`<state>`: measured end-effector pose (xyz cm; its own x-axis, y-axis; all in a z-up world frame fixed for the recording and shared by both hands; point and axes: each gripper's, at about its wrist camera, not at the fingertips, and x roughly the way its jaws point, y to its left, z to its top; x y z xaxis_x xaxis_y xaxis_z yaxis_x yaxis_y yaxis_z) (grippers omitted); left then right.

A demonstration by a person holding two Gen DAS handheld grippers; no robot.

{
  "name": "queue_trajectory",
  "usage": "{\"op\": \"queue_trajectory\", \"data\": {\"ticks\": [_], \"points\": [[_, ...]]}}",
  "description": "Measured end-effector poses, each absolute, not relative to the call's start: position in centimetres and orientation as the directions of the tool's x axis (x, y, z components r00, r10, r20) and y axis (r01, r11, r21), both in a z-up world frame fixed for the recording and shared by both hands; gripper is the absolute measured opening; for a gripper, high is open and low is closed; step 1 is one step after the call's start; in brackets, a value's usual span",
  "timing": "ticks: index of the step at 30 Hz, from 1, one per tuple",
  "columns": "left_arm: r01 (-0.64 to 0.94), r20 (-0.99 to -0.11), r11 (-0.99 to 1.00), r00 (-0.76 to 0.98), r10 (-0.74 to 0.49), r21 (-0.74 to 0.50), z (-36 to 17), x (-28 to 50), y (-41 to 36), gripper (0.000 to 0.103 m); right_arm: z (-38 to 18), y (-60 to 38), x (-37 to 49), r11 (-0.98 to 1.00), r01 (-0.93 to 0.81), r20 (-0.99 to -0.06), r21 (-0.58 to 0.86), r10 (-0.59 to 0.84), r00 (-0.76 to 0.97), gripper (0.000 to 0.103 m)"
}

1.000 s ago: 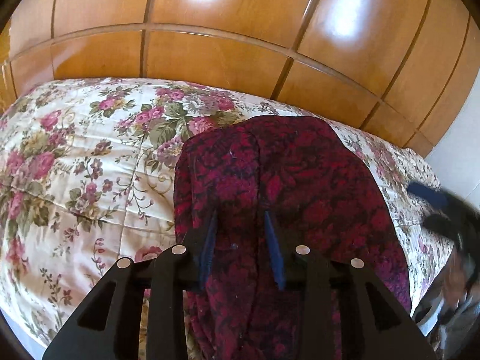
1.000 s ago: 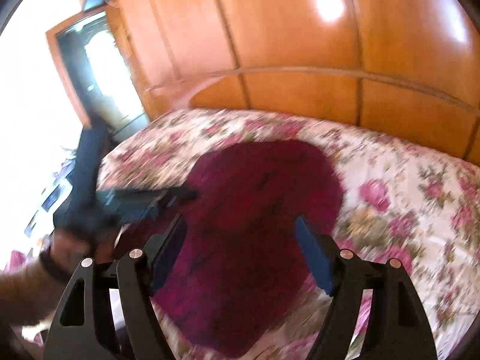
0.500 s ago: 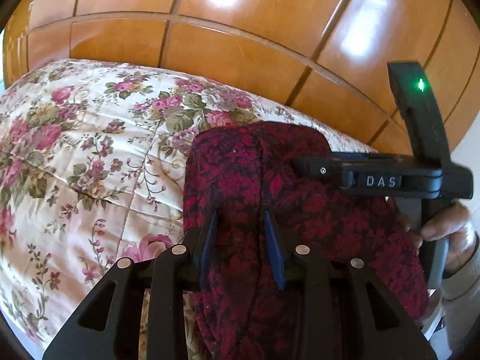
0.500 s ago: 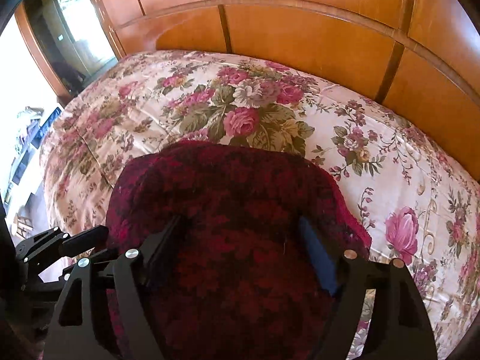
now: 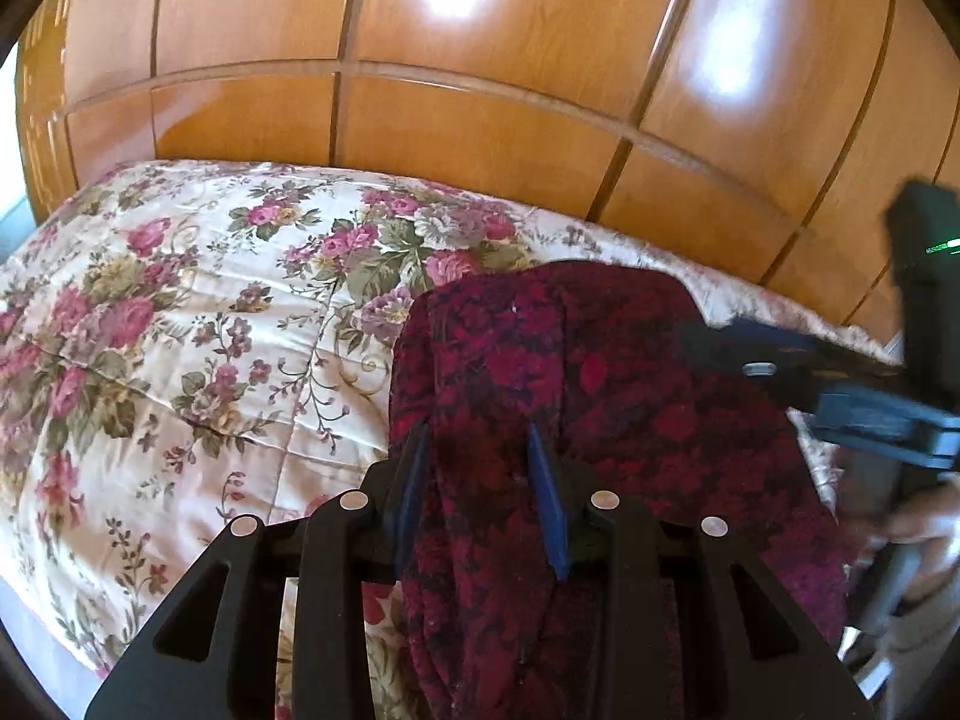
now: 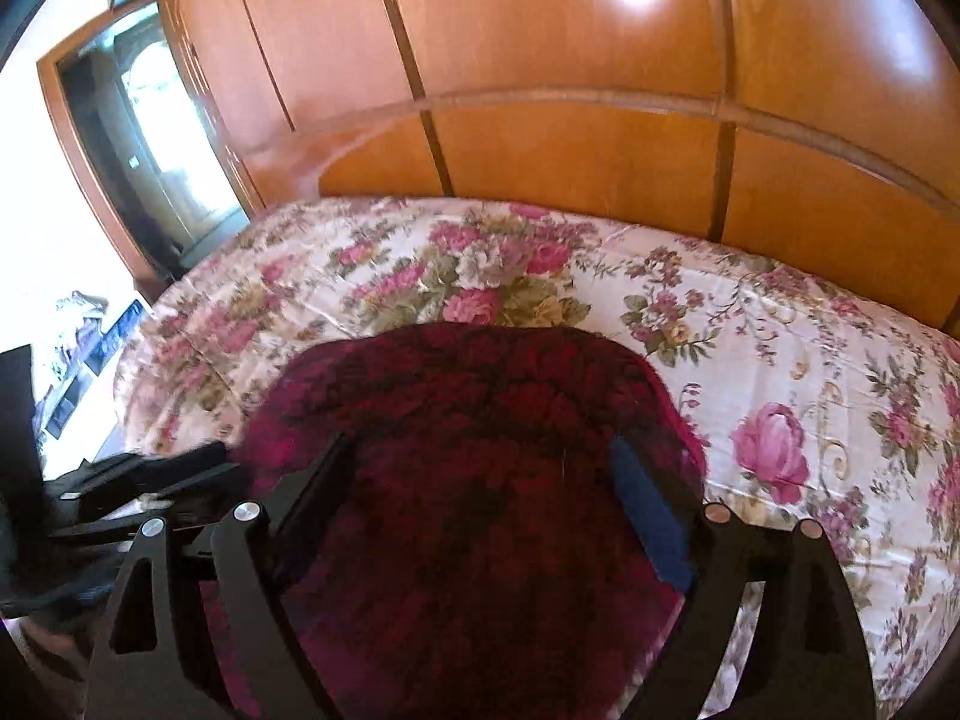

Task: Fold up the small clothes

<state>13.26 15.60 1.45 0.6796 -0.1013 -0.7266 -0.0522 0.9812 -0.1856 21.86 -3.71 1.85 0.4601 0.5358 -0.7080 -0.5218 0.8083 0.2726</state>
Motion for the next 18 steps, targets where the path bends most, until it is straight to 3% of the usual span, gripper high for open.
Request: {"op": "queue_trajectory", "data": {"ticks": [7,14,18], "points": [[-0.059,-0.714,0.987,0.697,-0.064,-0.147,0.8,12.6,15.1,0.032,0.1,-4.6,16.5,0.821,-0.534,-0.738,0.203,0.487,0.467,0.088],[-0.063,-0.702,0.992,0.711,-0.031,-0.108,0.8,11.8,14.2,0.032,-1.3,-5.6,16.1,0.835,-0.481,-0.719,0.268,0.506,0.477,0.091],[-0.070,-0.695,0.992,0.719,-0.022,-0.104,0.8,11.6,14.1,0.032,-0.9,-6.8,16.3,0.830,-0.453,-0.721,0.326,0.528,0.449,0.100]]}}
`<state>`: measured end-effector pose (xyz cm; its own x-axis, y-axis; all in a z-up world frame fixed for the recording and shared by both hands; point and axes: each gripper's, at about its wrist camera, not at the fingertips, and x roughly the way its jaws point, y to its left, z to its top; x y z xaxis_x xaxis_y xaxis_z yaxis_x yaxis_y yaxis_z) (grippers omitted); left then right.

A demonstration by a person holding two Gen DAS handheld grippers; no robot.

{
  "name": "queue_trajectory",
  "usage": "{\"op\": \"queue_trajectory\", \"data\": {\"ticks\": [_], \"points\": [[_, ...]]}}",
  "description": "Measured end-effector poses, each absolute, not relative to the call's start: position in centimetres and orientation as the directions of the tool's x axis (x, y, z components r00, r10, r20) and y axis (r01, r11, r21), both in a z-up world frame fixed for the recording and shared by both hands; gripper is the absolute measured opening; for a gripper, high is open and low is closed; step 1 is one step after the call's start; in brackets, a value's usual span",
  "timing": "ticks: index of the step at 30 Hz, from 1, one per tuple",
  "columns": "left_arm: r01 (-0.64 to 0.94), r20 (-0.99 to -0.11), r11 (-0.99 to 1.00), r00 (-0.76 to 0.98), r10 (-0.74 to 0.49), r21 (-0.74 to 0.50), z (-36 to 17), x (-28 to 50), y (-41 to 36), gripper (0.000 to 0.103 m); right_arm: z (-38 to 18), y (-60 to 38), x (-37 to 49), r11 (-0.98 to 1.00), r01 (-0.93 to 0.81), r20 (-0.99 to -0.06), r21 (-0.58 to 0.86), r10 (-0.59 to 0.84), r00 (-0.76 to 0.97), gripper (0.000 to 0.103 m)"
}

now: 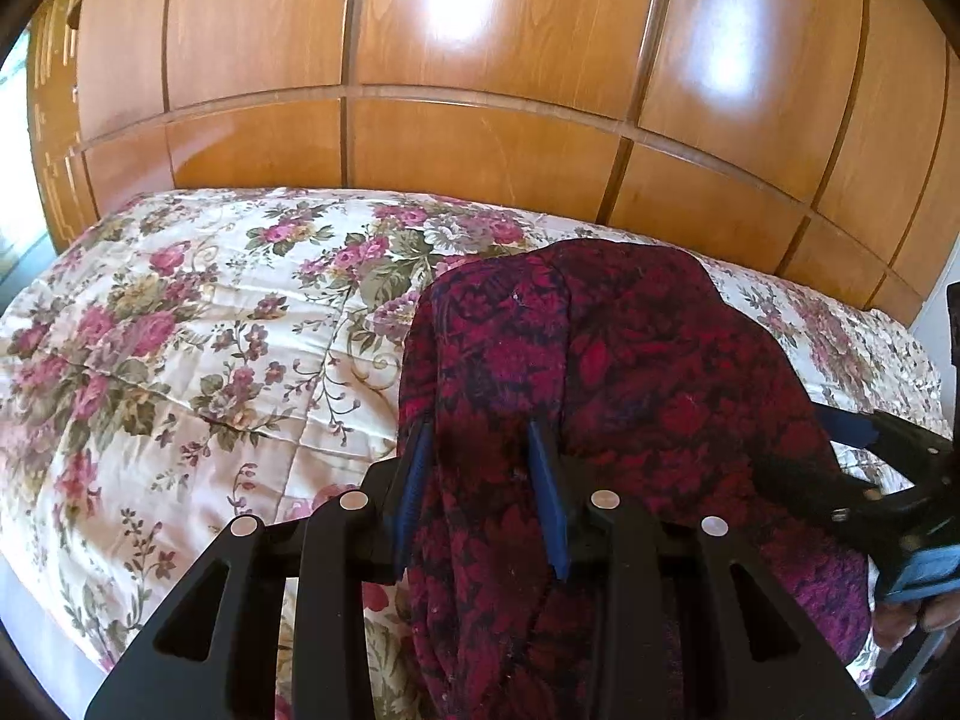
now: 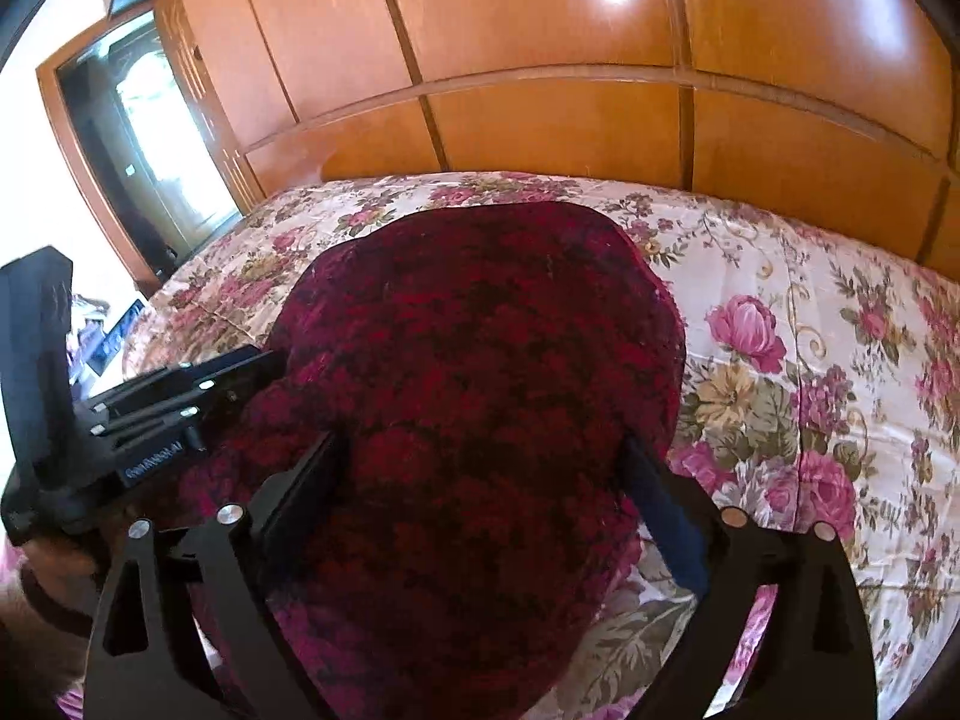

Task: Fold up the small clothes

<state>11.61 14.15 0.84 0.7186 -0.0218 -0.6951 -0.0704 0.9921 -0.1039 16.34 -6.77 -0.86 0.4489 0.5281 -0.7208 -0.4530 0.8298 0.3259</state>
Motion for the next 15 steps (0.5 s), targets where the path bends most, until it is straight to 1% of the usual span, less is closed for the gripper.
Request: {"op": "queue_trajectory", "data": {"ticks": [2,7,9,12,14,15], "points": [[-0.074,-0.694,0.991,0.719,-0.025,-0.112,0.8,11.5,14.3,0.032,-1.0,-7.7,16.4,0.817,-0.436,-0.710,0.377,0.557,0.430,0.100],[-0.072,-0.691,0.989,0.722,-0.038,-0.130,0.5,11.4,14.4,0.032,-2.8,-9.8,17.4,0.738,-0.377,-0.662,0.559,0.672,0.333,0.101],[-0.074,-0.691,0.989,0.722,-0.038,-0.131,0.5,11.4,14.5,0.032,-3.2,-9.9,17.8,0.717,-0.372,-0.644,0.589,0.695,0.320,0.101],[-0.088,-0.691,0.986,0.722,-0.036,-0.143,0.5,11.2,14.8,0.039,-3.5,-10.1,18.3,0.695,-0.368,-0.631,0.618,0.717,0.295,0.101],[-0.098,-0.687,0.981,0.726,-0.043,-0.165,0.5,10.9,15.3,0.047,-3.7,-10.3,18.6,0.677,-0.362,-0.620,0.641,0.734,0.277,0.101],[-0.102,-0.686,0.981,0.727,-0.039,-0.164,0.5,10.8,15.5,0.052,-3.9,-10.5,18.8,0.661,-0.359,-0.610,0.659,0.749,0.259,0.101]]}}
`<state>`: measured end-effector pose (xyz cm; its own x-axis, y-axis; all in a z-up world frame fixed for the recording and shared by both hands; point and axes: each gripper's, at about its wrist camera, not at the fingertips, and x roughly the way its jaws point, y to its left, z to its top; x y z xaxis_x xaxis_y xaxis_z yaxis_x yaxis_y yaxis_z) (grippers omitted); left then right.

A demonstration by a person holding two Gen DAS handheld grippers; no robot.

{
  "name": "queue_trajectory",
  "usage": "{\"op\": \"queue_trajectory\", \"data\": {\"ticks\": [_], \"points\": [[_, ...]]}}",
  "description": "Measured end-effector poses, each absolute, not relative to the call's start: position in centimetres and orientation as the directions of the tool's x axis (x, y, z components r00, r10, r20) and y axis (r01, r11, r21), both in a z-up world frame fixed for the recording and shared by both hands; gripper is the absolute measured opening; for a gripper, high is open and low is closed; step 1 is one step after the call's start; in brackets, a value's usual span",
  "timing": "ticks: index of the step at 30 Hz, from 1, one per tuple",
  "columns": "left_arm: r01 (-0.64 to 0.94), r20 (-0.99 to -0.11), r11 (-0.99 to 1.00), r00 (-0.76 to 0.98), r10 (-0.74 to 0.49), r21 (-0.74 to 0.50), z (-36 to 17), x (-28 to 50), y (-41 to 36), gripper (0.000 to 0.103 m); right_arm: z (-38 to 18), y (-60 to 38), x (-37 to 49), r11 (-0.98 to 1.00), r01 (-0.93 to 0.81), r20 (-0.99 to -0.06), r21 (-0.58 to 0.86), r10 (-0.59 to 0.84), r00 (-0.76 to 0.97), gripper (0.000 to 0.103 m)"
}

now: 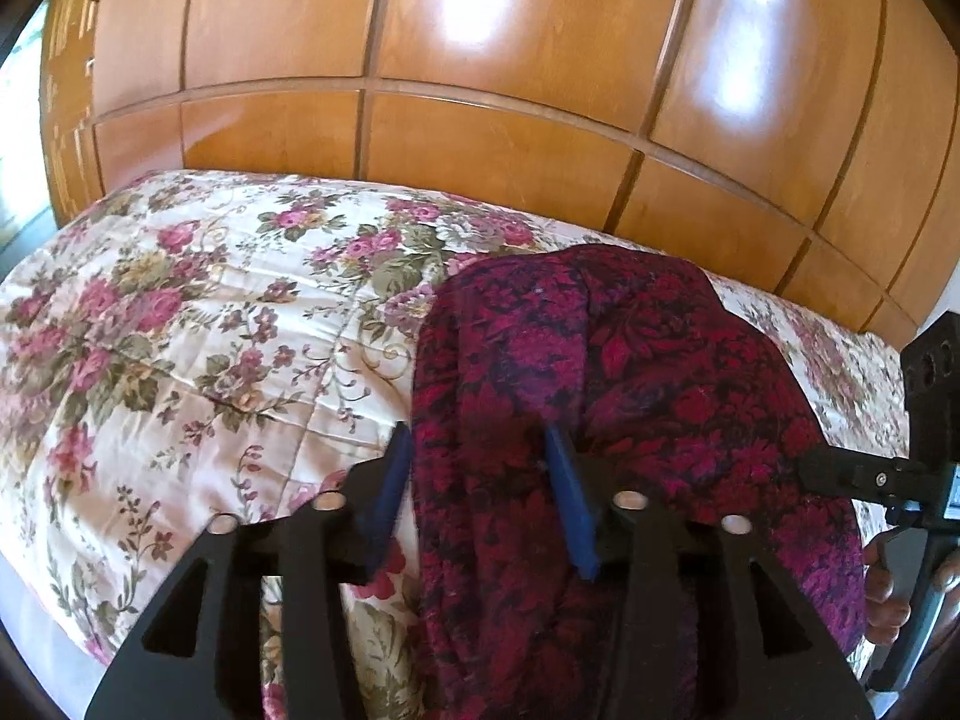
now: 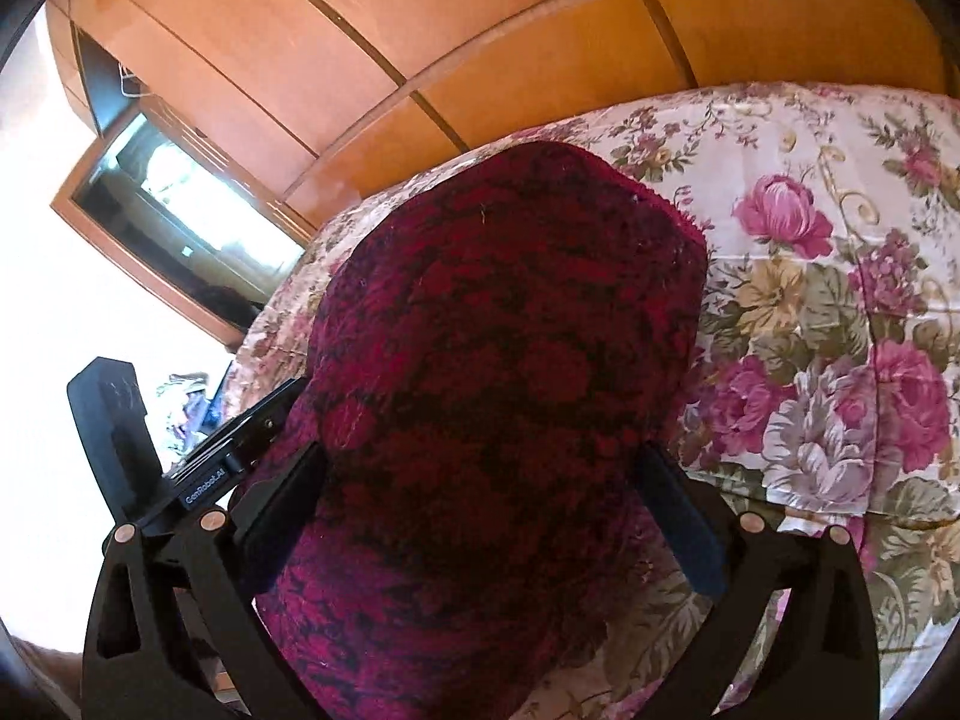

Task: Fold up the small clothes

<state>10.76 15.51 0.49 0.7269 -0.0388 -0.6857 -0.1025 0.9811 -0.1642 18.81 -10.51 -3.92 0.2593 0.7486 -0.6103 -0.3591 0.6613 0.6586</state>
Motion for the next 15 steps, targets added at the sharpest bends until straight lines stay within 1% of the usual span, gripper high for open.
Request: {"op": "queue_trajectory", "data": {"ticks": [4,8,11,14,15], "points": [[-0.111,-0.701,0.982,0.713,-0.029,-0.154,0.0,10.7,16.2,0.064,-5.0,-11.1,19.6,0.611,-0.360,-0.581,0.705,0.789,0.201,0.101],[-0.097,-0.710,0.982,0.703,-0.049,-0.163,-0.3,10.6,16.7,0.065,-5.7,-11.7,19.8,0.566,-0.371,-0.545,0.736,0.821,0.171,0.101],[-0.081,-0.711,0.983,0.700,-0.062,-0.165,-0.8,10.5,16.8,0.065,-7.1,-12.8,20.1,0.489,-0.358,-0.473,0.796,0.870,0.137,0.101],[-0.069,-0.711,0.977,0.696,-0.096,-0.199,-1.4,10.5,17.4,0.065,-8.7,-12.7,20.6,0.406,-0.306,-0.399,0.861,0.913,0.088,0.101],[-0.069,-0.712,0.977,0.695,-0.099,-0.204,-1.5,10.5,17.5,0.065,-8.8,-12.5,20.8,0.395,-0.309,-0.388,0.865,0.918,0.086,0.101]]}}
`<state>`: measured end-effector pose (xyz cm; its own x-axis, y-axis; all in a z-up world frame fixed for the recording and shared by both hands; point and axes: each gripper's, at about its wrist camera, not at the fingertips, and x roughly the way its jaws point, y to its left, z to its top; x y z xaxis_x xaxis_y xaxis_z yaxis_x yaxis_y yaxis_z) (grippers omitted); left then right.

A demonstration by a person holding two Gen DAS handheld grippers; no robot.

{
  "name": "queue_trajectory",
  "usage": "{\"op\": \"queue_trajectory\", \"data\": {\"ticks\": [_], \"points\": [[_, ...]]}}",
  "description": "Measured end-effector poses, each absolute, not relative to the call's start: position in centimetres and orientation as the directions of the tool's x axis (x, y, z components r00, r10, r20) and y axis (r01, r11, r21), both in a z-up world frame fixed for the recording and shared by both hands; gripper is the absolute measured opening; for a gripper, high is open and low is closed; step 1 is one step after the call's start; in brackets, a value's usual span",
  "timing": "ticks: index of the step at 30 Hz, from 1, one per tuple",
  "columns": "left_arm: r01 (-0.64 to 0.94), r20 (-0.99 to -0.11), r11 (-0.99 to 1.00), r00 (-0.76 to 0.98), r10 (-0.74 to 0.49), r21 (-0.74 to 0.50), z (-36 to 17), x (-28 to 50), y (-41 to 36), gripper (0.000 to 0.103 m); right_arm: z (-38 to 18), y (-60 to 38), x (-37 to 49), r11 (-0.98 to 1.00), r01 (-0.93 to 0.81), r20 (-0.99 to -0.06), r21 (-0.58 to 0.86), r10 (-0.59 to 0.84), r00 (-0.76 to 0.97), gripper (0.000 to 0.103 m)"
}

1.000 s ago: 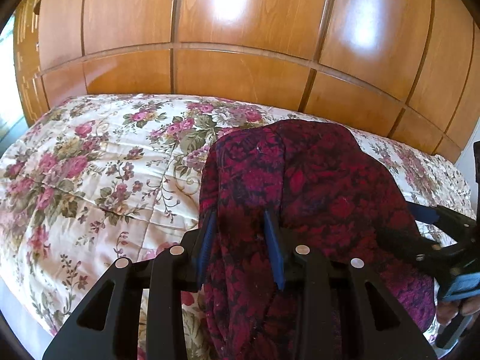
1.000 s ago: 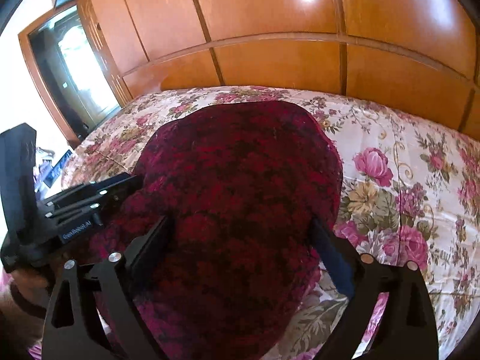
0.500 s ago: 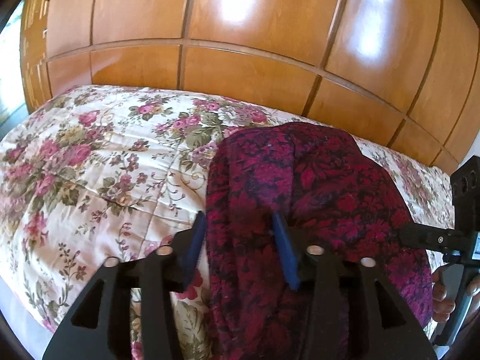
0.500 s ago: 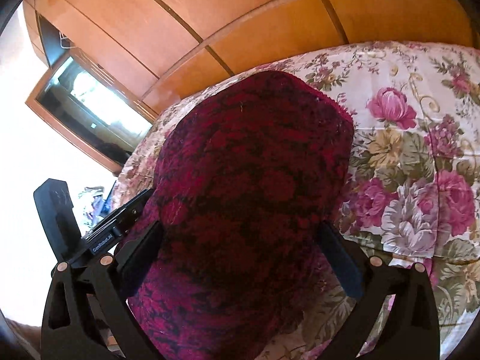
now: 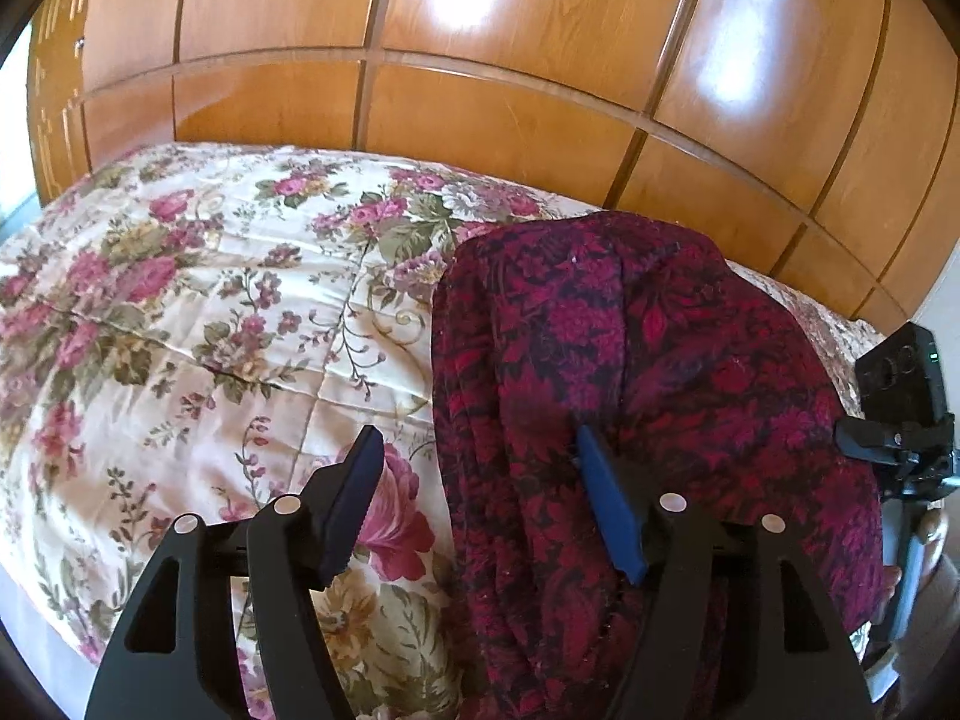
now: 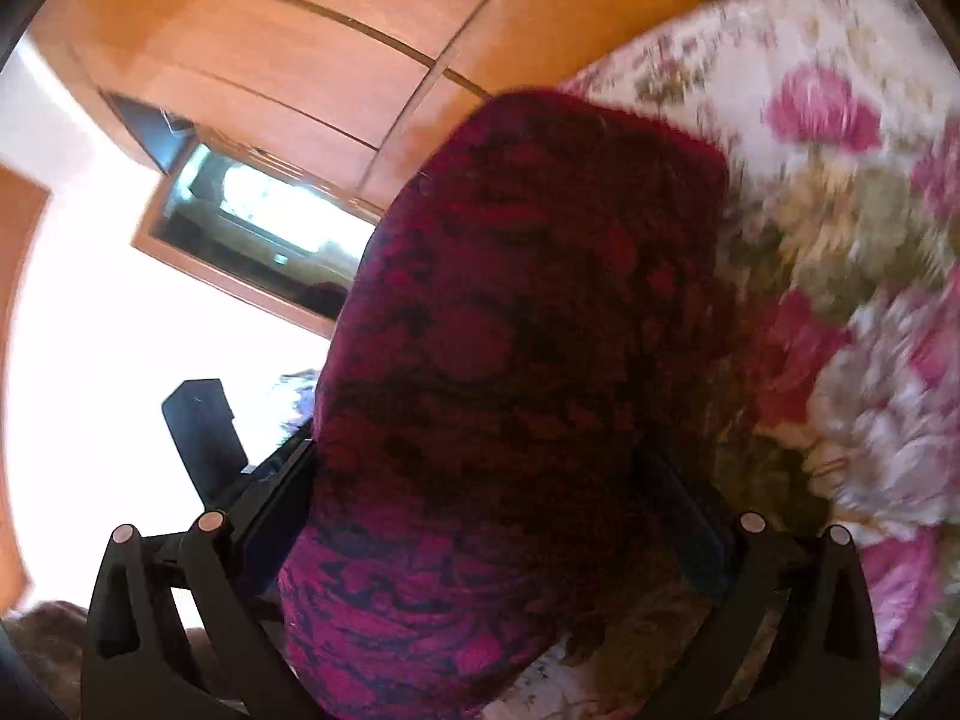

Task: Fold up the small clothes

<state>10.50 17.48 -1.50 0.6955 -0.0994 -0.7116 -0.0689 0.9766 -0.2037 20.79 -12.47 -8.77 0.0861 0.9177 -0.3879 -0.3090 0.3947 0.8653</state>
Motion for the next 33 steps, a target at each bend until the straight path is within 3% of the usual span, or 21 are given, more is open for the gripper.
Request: {"op": "queue_trajectory", "data": {"ticks": [5,8,11,13,15,22,26,29,33], "points": [[-0.061,-0.706,0.960,0.691,-0.156,-0.272,-2.2,10.5,18.6,0.065,-8.3,-11.2,22.0,0.383,-0.324,-0.382,0.865,0.922,0.069,0.101],[-0.051,-0.684,0.916,0.682,-0.260,-0.399,-3.2,10.4,20.1,0.065,-7.5,-11.0,21.8,0.412,-0.346,-0.407,0.843,0.909,0.091,0.101],[-0.046,-0.644,0.862,0.685,-0.340,-0.504,-4.1,9.8,21.0,0.065,-5.6,-10.8,20.2,0.444,-0.399,-0.426,0.802,0.894,0.140,0.084],[-0.021,-0.592,0.804,0.687,-0.420,-0.595,-4.6,9.5,21.1,0.051,-3.9,-10.7,19.0,0.473,-0.448,-0.443,0.759,0.879,0.177,0.074],[0.002,-0.534,0.748,0.700,-0.475,-0.663,-5.0,9.1,20.5,0.049,-2.1,-10.6,17.8,0.487,-0.495,-0.447,0.720,0.871,0.206,0.070],[0.139,-0.470,0.705,0.654,-0.593,-0.695,-3.1,14.6,12.9,0.046,3.5,-16.4,15.7,0.625,-0.531,-0.467,0.572,0.781,0.415,0.063],[0.269,-0.466,0.685,0.564,-0.682,-0.677,-0.7,22.0,2.6,0.044,5.1,-25.3,15.0,0.765,-0.401,-0.481,0.504,0.634,0.605,0.062],[0.381,-0.506,0.690,0.480,-0.716,-0.615,0.6,25.8,-6.1,0.044,4.4,-32.3,13.7,0.827,-0.259,-0.480,0.499,0.512,0.712,0.061],[0.495,-0.662,0.724,0.338,-0.669,-0.480,-0.9,27.5,-17.3,0.039,-0.8,-40.6,11.1,0.868,0.000,-0.583,0.497,0.334,0.741,0.060]]}}
